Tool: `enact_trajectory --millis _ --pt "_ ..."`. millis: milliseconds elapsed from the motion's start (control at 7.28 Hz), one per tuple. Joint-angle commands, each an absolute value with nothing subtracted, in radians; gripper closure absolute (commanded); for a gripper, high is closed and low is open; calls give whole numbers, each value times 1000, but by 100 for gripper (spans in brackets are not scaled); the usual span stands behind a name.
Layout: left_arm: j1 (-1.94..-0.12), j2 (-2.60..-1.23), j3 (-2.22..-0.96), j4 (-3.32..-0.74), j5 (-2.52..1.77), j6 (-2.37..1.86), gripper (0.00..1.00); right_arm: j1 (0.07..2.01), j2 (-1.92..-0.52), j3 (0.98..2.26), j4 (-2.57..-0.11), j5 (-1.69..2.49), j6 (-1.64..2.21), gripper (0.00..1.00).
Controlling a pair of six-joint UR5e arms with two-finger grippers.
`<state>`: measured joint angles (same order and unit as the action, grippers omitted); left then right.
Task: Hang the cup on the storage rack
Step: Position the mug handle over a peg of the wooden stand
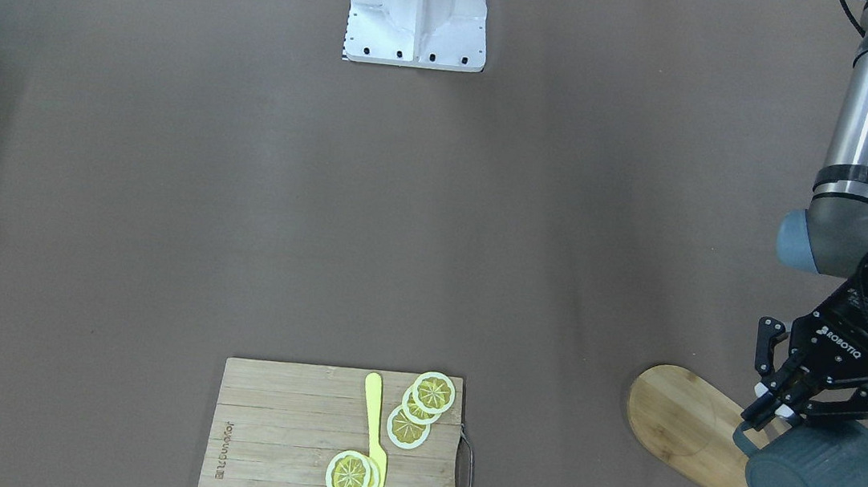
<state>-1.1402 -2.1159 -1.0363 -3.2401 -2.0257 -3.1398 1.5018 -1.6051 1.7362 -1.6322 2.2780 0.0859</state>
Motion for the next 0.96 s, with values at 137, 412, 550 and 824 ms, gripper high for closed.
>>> enact_trajectory --millis 137,412,550,824 --pt "-1141 -2092 -983 -3319 -2028 -3117 100 1502 -1603 1736 -1632 2278 86 0" --pt "-1141 -2092 -986 -3321 -2028 -3117 100 1502 -1600 1735 -1634 2276 86 0" --pt "-1141 -2097 -995 -3320 -2026 -3119 100 1502 -1598 1735 -1634 2278 86 0" --pt "-1138 -2115 -1003 -3320 -2020 -3119 100 1502 -1597 1735 -1634 2278 86 0"
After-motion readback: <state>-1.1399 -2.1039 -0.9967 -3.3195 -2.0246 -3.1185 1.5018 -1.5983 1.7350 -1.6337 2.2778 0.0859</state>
